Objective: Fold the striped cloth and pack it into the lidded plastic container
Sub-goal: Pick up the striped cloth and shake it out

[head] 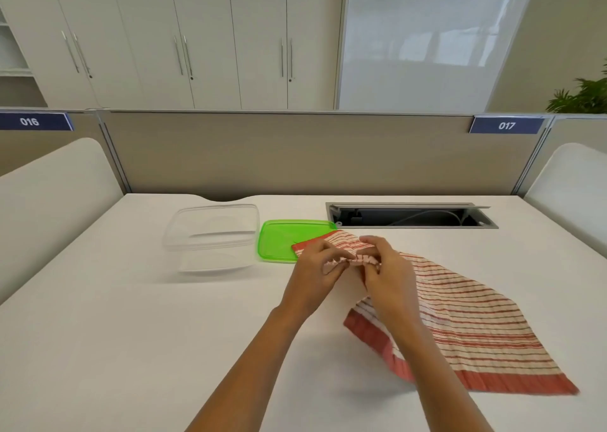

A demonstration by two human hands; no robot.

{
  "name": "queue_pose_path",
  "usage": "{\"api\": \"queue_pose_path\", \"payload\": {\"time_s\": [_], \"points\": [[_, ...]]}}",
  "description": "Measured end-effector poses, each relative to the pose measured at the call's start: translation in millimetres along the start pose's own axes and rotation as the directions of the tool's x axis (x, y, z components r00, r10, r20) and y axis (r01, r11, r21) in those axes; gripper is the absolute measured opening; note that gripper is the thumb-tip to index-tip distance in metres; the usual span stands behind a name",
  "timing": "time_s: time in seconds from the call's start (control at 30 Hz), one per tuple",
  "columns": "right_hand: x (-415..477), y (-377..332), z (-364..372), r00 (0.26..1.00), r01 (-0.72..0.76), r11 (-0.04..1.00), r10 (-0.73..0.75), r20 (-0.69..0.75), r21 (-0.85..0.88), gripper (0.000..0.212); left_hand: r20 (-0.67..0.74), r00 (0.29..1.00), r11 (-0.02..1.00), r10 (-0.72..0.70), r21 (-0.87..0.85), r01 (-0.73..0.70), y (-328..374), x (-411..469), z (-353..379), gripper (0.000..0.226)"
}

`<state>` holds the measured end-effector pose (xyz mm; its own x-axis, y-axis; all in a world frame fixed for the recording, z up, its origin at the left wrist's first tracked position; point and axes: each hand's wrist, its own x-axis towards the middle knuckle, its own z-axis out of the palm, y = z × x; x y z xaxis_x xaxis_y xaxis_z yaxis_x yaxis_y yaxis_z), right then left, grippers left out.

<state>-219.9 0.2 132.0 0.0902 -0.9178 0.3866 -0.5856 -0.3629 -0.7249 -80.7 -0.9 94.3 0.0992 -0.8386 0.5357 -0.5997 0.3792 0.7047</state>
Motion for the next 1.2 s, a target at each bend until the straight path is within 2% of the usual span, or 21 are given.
{"api": "queue_pose_path", "payload": {"time_s": [0.1,0.23,0.37,0.47,0.53,0.6,0.7,0.8,0.9,1.0,1.07,1.1,1.17,1.2], "points": [[7.4,-24.0,-26.1,0.994,0.083,0.993,-0.076,-0.081,0.080,0.042,-0.059,0.998,0.998,-0.023,0.058,0.026,-2.8,6.9,-1.7,0.016],[16.0,-55.0,-60.4,0.982,0.164,0.959,-0.137,-0.129,0.231,0.045,-0.018,0.998,0.998,-0.052,0.044,0.053,-4.5,11.0,-0.5,0.010],[26.8,-69.6,-94.7,0.945,0.266,0.930,-0.200,-0.257,0.253,0.042,-0.029,0.972,0.971,-0.231,-0.072,0.229,-12.8,11.4,-6.2,0.007],[36.7,-61.4,-121.8,0.911,0.303,0.940,-0.237,-0.337,0.159,0.039,-0.141,0.918,0.917,-0.371,-0.210,0.339,-22.2,18.2,-31.9,0.009],[42.6,-48.1,-137.8,0.905,0.276,0.958,-0.232,-0.357,0.077,0.037,-0.195,0.902,0.901,-0.385,-0.293,0.321,-26.7,23.2,-61.6,0.020],[48.6,-33.4,-148.6,0.914,0.217,0.976,-0.205,-0.351,-0.007,0.032,-0.212,0.911,0.898,-0.353,-0.349,0.266,-26.8,27.9,-93.3,0.021],[56.5,-15.6,-150.9,0.946,0.116,0.988,-0.142,-0.292,-0.103,0.020,-0.292,0.902,0.891,-0.319,-0.417,0.181,-17.1,35.2,-134.2,0.022],[62.6,-1.7,-145.2,0.970,0.036,0.987,-0.073,-0.230,-0.160,0.018,-0.371,0.870,0.855,-0.325,-0.508,0.103,-5.2,41.5,-169.2,0.025],[66.3,10.7,-140.3,0.981,0.012,0.986,-0.044,-0.189,-0.165,0.014,-0.386,0.852,0.809,-0.355,-0.583,0.073,3.3,42.2,-193.9,0.007],[66.2,19.5,-142.2,0.981,-0.027,0.997,0.012,-0.195,-0.076,0.011,-0.367,0.858,0.803,-0.360,-0.590,0.085,3.7,38.0,-211.0,0.018],[64.4,21.2,-148.8,0.972,-0.044,0.992,0.071,-0.226,0.119,0.015,-0.296,0.878,0.754,-0.376,-0.648,0.105,-2.3,33.2,-222.9,0.025],[62.8,19.0,-152.9,0.970,-0.029,0.957,0.097,-0.225,0.289,0.018,-0.231,0.894,0.707,-0.383,-0.697,0.123,-5.4,30.2,-229.2,0.029],[61.4,16.2,-159.8,0.983,0.025,0.776,0.097,-0.159,0.631,0.017,-0.087,0.911,0.635,-0.404,-0.743,0.211,-9.9,24.2,-235.7,0.034],[62.4,15.4,-159.8,0.987,0.024,0.688,0.101,-0.129,0.726,0.013,-0.027,0.902,0.614,-0.431,-0.742,0.271,-11.5,22.9,-233.8,0.032]]}}
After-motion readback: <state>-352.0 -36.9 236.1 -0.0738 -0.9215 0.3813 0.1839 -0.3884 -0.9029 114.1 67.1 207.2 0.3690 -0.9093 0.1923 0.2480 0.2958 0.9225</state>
